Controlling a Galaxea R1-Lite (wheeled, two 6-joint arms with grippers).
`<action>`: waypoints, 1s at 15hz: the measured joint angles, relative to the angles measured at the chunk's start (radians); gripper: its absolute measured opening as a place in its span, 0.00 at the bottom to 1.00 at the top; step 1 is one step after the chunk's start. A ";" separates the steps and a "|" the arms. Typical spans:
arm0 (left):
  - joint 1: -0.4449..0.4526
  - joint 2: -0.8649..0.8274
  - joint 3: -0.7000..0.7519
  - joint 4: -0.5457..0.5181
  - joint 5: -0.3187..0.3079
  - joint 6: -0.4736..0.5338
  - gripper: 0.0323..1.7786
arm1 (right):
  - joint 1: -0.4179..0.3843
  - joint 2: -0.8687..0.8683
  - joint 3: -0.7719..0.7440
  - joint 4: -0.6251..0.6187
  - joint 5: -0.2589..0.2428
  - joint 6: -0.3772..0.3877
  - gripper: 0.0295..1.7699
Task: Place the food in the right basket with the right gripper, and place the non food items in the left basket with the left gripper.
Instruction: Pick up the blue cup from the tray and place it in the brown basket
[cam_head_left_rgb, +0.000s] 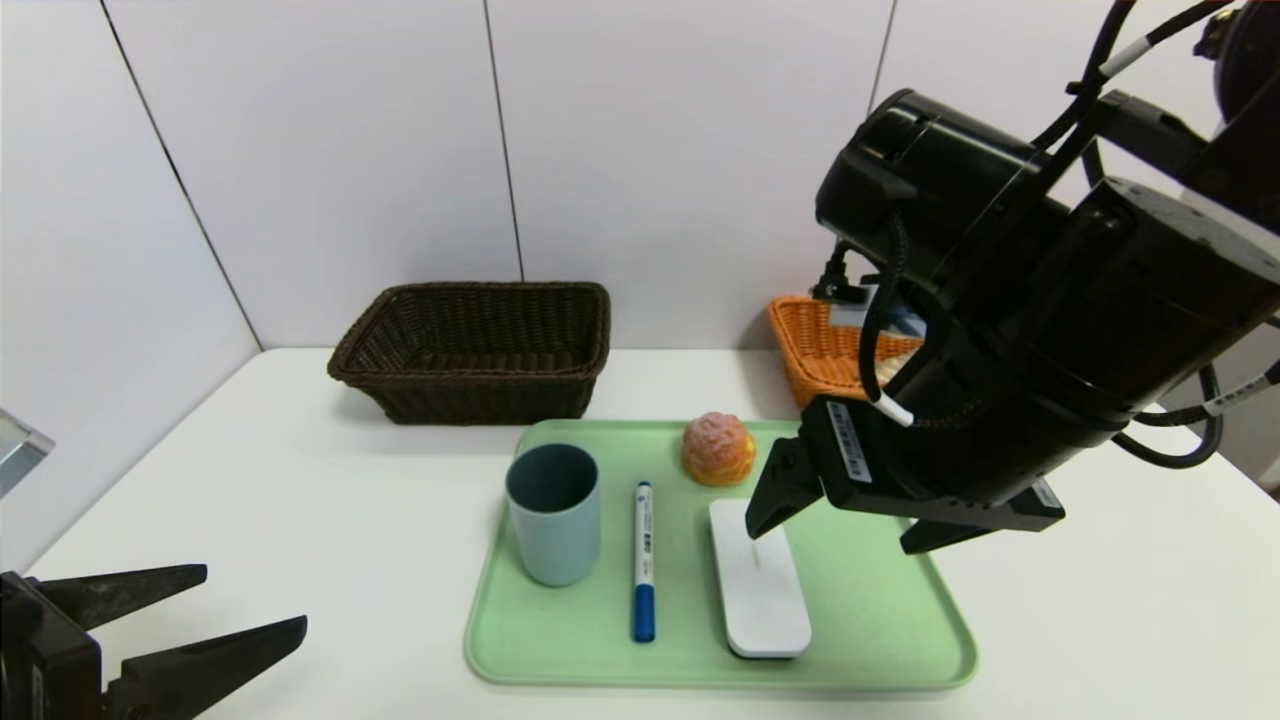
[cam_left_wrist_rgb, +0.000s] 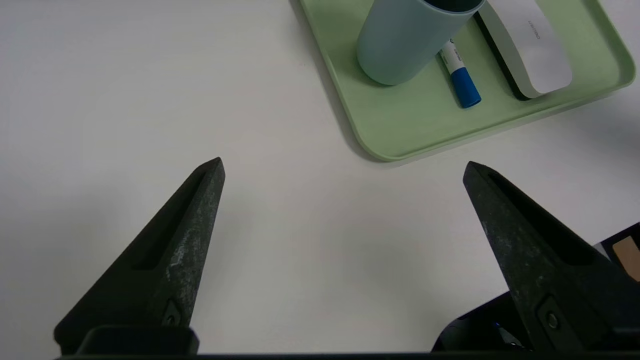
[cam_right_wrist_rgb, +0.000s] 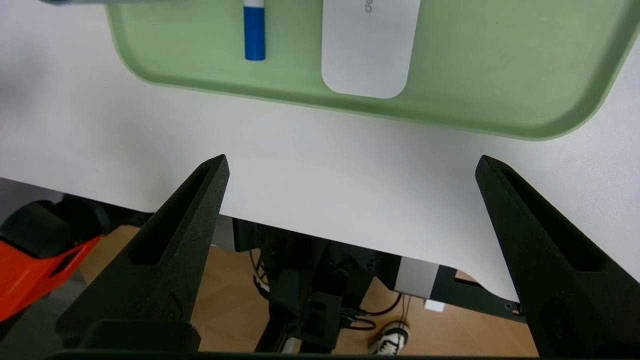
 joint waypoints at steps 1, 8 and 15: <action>-0.011 -0.004 0.020 -0.018 -0.001 0.025 0.95 | 0.004 0.008 0.000 0.001 0.001 -0.006 0.96; -0.139 0.047 0.201 -0.301 -0.028 0.113 0.95 | 0.000 0.006 0.056 -0.069 -0.067 -0.059 0.96; -0.156 0.262 0.186 -0.393 0.000 0.148 0.95 | -0.006 0.032 0.143 -0.124 -0.428 0.016 0.96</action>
